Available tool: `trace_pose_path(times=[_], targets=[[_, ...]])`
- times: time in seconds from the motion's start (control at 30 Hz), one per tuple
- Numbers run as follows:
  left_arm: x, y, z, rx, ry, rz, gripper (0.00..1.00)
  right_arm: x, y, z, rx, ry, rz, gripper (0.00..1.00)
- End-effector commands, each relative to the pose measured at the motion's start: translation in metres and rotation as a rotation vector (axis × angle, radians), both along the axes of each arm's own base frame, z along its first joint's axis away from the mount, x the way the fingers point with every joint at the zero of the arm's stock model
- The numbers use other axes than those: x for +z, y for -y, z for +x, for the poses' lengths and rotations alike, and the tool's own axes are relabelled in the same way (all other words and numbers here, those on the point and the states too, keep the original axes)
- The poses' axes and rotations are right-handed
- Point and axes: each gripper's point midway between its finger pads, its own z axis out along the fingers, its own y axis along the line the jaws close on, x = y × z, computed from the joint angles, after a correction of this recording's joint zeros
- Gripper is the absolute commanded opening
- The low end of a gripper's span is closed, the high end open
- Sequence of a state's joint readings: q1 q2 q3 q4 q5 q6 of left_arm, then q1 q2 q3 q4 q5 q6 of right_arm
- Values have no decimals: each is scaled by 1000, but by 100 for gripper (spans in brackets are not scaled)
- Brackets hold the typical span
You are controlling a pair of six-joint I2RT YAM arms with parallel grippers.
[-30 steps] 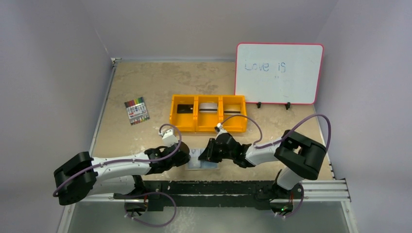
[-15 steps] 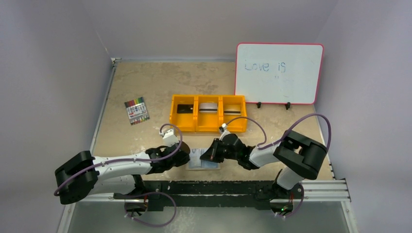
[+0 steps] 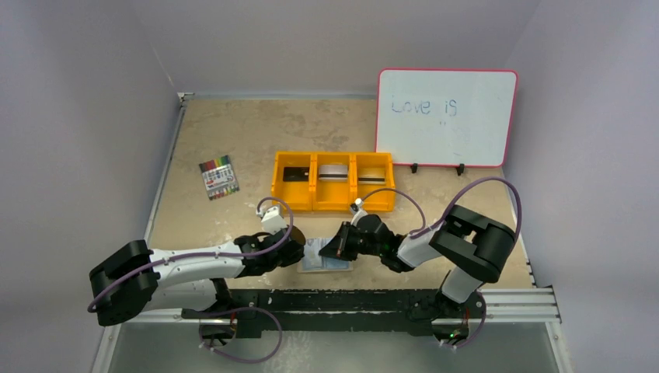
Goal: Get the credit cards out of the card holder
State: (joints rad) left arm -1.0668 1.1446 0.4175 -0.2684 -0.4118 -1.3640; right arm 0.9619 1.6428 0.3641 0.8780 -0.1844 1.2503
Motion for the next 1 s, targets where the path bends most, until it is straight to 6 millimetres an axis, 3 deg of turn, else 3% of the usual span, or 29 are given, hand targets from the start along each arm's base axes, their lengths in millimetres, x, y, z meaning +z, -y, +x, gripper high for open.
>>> trace_pose_path(times=[0.0, 0.53, 0.7, 0.97], targets=[[-1, -9, -3, -18, -10, 60, 0, 12, -3, 2, -2, 19, 47, 2], [2, -14, 1, 2, 3, 83, 0, 6, 21, 8, -89, 20, -51, 0], [7, -10, 3, -15, 13, 83, 0, 11, 15, 9, -69, 32, -29, 0], [9, -6, 2, -39, 12, 78, 5, 12, -11, 4, 42, 34, 26, 10]])
